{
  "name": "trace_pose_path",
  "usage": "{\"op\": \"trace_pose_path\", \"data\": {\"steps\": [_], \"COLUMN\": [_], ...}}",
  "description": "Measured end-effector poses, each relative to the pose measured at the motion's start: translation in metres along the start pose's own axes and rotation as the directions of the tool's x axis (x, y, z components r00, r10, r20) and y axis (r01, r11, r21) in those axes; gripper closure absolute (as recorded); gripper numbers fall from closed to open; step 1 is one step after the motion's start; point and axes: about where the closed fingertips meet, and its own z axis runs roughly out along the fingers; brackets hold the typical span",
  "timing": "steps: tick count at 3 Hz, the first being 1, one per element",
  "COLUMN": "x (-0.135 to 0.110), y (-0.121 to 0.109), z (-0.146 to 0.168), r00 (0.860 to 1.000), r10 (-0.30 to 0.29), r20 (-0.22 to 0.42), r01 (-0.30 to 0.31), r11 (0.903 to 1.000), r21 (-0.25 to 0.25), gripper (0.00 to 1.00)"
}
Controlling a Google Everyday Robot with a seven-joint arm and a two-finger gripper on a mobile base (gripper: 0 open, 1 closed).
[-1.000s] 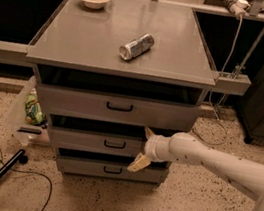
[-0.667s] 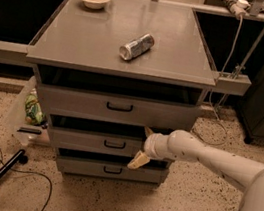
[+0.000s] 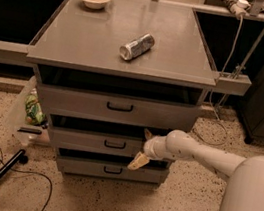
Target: Open middle drawer
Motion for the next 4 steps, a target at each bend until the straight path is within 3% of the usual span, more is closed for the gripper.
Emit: {"op": "trace_pose_path", "data": {"steps": [2,3,4], "x": [0.021,0.007,-0.018], "y": [0.026,0.054,0.100], "z": [0.007,-0.015,-0.039], "r00": [0.997,0.998,0.998], "r10": [0.034,0.030,0.040], "r20": [-0.066,-0.063,-0.051], "r01": [-0.041,-0.042,-0.054], "r11": [0.9931,0.9809,0.9471], "r21": [-0.110,-0.190,-0.316], "gripper": [0.00,0.00,0.00]}}
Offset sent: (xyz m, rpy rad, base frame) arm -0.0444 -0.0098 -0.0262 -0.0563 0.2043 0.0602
